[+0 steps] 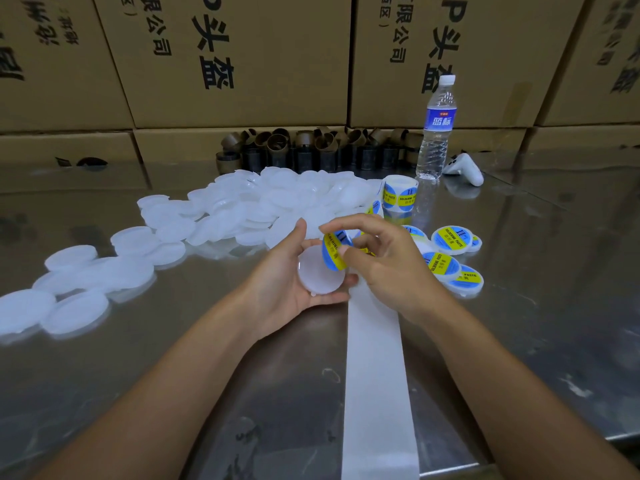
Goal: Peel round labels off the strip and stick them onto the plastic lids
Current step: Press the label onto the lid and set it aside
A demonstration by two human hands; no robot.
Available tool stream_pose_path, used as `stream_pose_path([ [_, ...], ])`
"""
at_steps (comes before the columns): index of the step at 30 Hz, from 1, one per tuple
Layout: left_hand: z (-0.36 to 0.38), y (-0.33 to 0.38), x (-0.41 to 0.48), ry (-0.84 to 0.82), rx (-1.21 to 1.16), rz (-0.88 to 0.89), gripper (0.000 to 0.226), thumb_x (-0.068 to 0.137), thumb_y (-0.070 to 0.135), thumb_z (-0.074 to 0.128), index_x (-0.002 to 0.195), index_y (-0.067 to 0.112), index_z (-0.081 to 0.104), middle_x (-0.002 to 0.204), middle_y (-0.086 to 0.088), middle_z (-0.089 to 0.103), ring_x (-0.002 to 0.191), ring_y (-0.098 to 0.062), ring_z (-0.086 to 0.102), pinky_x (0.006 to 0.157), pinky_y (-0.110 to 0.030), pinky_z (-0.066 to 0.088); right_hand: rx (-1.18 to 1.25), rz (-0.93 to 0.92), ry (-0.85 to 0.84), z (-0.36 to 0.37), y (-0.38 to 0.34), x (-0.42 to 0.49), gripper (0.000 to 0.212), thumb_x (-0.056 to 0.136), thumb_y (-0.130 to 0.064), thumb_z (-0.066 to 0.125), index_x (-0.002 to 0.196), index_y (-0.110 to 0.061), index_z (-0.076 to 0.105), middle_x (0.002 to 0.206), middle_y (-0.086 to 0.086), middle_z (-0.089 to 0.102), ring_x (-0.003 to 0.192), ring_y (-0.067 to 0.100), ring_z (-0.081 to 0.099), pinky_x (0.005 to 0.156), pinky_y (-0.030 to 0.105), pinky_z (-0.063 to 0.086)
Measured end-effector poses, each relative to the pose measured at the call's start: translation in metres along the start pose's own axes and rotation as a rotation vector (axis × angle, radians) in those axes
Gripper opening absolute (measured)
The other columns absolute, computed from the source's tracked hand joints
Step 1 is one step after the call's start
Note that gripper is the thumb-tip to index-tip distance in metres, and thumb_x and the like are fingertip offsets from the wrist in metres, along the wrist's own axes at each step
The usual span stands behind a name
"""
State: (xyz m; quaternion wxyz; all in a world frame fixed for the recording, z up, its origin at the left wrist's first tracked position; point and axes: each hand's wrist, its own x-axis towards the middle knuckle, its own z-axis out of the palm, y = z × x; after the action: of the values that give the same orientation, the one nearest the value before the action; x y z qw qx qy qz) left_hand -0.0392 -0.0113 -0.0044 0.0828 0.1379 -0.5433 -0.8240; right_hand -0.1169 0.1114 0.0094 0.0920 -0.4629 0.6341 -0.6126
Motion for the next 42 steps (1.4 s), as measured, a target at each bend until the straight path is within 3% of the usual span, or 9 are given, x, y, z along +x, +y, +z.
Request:
stream_pose_path([
  [3, -0.0008, -0.0016, 0.0004, -0.06, 0.03, 0.002, 0.063, 0.097, 0.056, 0.023, 0.124, 0.011, 0.057, 0.124, -0.013, 0.065, 0.114, -0.03, 0.062, 0.101, -0.053, 0.044, -0.073, 0.004, -0.042, 0.0019, 0.0031, -0.0004, 0.046, 0.085, 0.007, 0.052, 0.087, -0.037, 0.067, 0.106, -0.001, 0.057, 0.076, -0.002, 0.054, 0.07, 0.019, 0.042],
  [7, -0.0016, -0.0029, 0.002, -0.108, 0.013, -0.015, 0.066, 0.097, 0.058, 0.018, 0.121, 0.012, 0.06, 0.127, -0.012, 0.063, 0.121, -0.026, 0.058, 0.107, -0.055, 0.037, -0.13, 0.0, -0.084, 0.0049, 0.0047, -0.002, 0.048, 0.086, 0.004, 0.054, 0.086, -0.043, 0.067, 0.104, -0.001, 0.059, 0.082, -0.007, 0.05, 0.075, 0.011, 0.039],
  [11, -0.001, -0.0025, 0.0017, -0.127, -0.002, -0.016, 0.071, 0.098, 0.057, 0.016, 0.123, 0.005, 0.057, 0.122, -0.014, 0.065, 0.114, -0.026, 0.062, 0.098, -0.048, 0.048, -0.192, -0.005, -0.101, 0.0068, 0.0068, -0.0023, 0.046, 0.086, 0.005, 0.054, 0.089, -0.04, 0.067, 0.108, 0.004, 0.061, 0.092, 0.0, 0.052, 0.075, 0.008, 0.038],
  [15, 0.001, -0.0016, 0.0006, -0.152, -0.043, 0.005, 0.071, 0.099, 0.054, 0.015, 0.112, 0.002, 0.06, 0.112, -0.017, 0.068, 0.102, -0.025, 0.066, 0.087, -0.042, 0.055, -0.248, -0.018, -0.113, 0.0072, 0.0068, -0.0035, 0.043, 0.086, 0.003, 0.056, 0.088, -0.038, 0.067, 0.091, -0.005, 0.053, 0.078, -0.001, 0.048, 0.069, 0.008, 0.035],
  [18, 0.0014, -0.0016, 0.0009, -0.154, -0.054, 0.014, 0.072, 0.1, 0.054, 0.014, 0.114, -0.002, 0.057, 0.114, -0.021, 0.064, 0.103, -0.028, 0.064, 0.086, -0.043, 0.055, -0.265, -0.016, -0.122, 0.0074, 0.0063, -0.0042, 0.042, 0.086, 0.003, 0.056, 0.088, -0.036, 0.068, 0.085, -0.007, 0.048, 0.075, -0.002, 0.046, 0.068, 0.009, 0.034],
  [23, -0.0001, -0.0027, 0.0028, -0.132, -0.057, 0.021, 0.068, 0.099, 0.055, 0.016, 0.104, 0.002, 0.059, 0.105, -0.02, 0.068, 0.097, -0.027, 0.068, 0.083, -0.043, 0.056, -0.271, -0.003, -0.14, 0.0081, 0.0072, -0.0048, 0.039, 0.086, 0.003, 0.054, 0.091, -0.032, 0.071, 0.097, 0.003, 0.055, 0.084, 0.006, 0.05, 0.071, 0.011, 0.034],
  [29, -0.0013, -0.0033, 0.003, -0.132, -0.041, 0.025, 0.068, 0.099, 0.055, 0.017, 0.098, 0.004, 0.062, 0.103, -0.019, 0.069, 0.096, -0.026, 0.068, 0.085, -0.043, 0.055, -0.272, -0.015, -0.142, 0.0086, 0.007, -0.005, 0.04, 0.086, 0.004, 0.054, 0.091, -0.032, 0.07, 0.09, -0.009, 0.052, 0.08, -0.006, 0.049, 0.072, 0.007, 0.034],
  [34, -0.0009, -0.0032, 0.0032, -0.099, -0.014, 0.018, 0.066, 0.099, 0.056, 0.017, 0.105, 0.004, 0.058, 0.114, -0.023, 0.064, 0.106, -0.03, 0.063, 0.089, -0.046, 0.053, -0.303, -0.003, -0.138, 0.0083, 0.0074, -0.0049, 0.036, 0.086, 0.002, 0.054, 0.095, -0.027, 0.073, 0.091, 0.0, 0.053, 0.077, 0.002, 0.047, 0.071, 0.014, 0.034],
  [42, 0.001, -0.0019, 0.0015, -0.089, -0.008, 0.015, 0.069, 0.098, 0.055, 0.016, 0.116, 0.001, 0.055, 0.121, -0.025, 0.062, 0.106, -0.03, 0.064, 0.088, -0.044, 0.053, -0.319, 0.004, -0.142, 0.0081, 0.0062, -0.0052, 0.034, 0.086, 0.002, 0.055, 0.096, -0.024, 0.073, 0.094, -0.001, 0.054, 0.081, 0.001, 0.049, 0.071, 0.011, 0.033],
])
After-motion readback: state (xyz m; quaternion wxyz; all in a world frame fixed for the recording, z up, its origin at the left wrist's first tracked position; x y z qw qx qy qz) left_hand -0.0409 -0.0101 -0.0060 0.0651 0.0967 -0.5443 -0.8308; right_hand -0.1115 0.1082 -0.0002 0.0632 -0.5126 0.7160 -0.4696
